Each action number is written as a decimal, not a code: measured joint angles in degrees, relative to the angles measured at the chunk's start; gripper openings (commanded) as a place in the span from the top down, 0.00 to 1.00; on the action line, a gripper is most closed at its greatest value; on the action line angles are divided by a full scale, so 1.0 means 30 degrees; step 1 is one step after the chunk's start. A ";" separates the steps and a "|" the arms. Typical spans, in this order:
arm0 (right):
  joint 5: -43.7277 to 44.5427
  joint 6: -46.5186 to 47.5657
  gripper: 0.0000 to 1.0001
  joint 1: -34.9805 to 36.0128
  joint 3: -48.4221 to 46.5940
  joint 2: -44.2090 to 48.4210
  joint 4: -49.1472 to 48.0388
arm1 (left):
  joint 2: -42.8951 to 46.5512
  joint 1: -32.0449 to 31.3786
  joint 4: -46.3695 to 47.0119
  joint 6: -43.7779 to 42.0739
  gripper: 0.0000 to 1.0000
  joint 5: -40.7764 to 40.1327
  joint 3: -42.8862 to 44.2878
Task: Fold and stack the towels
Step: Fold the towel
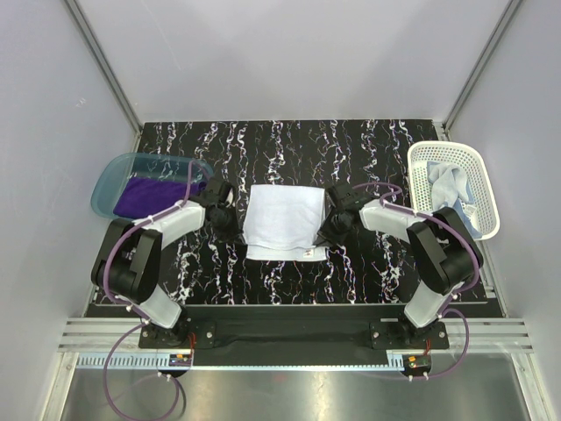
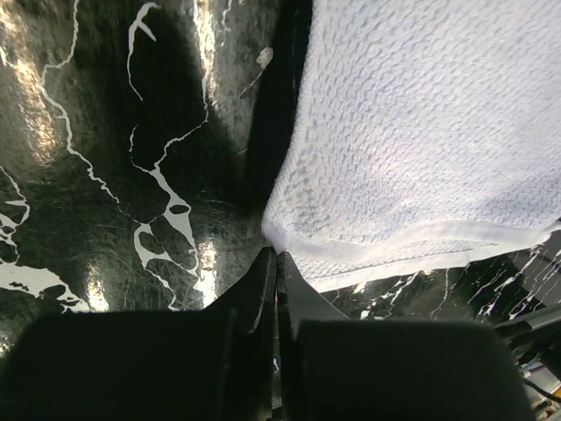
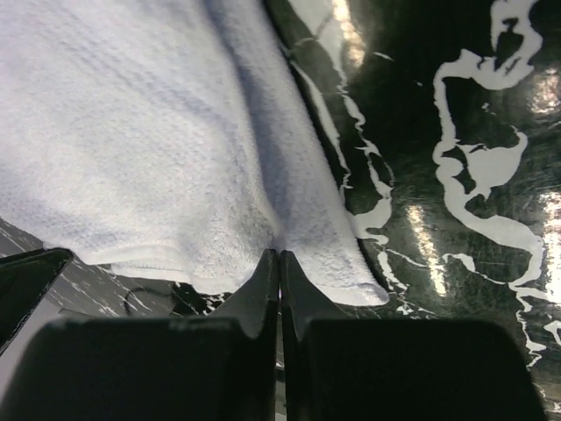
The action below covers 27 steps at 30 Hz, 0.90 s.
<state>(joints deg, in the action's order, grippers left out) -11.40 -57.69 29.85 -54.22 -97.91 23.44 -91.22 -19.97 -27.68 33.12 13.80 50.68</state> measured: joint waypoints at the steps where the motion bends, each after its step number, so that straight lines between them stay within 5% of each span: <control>1: 0.0073 0.0197 1.00 0.0007 -0.0299 0.0000 0.0262 | 0.0000 0.0000 -0.0328 -0.0007 1.00 -0.0007 0.0262; 10: 0.0780 0.2659 1.00 0.0022 -0.1588 0.2987 0.1931 | 0.3322 -0.0597 -0.1909 0.0342 1.00 0.0146 0.2761; 15: 0.0750 0.3293 1.00 0.0044 0.1231 0.4743 0.1137 | 0.5085 -0.2040 -0.0561 0.1122 1.00 0.0532 -0.0036; 19: 0.0729 0.3381 1.00 0.0051 0.3876 0.4590 0.0656 | 0.3796 -0.2157 -0.0175 0.1457 1.00 0.0495 -0.2776; 27: 0.0233 0.3483 1.00 0.0087 0.5049 0.4350 -0.0838 | 0.2951 -0.2142 0.0444 0.1457 1.00 0.0240 -0.3577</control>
<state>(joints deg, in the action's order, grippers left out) -10.70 -47.24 30.11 -39.07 -84.86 20.93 -82.37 -26.39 -26.35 37.50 14.52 39.94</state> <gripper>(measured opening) 0.011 0.005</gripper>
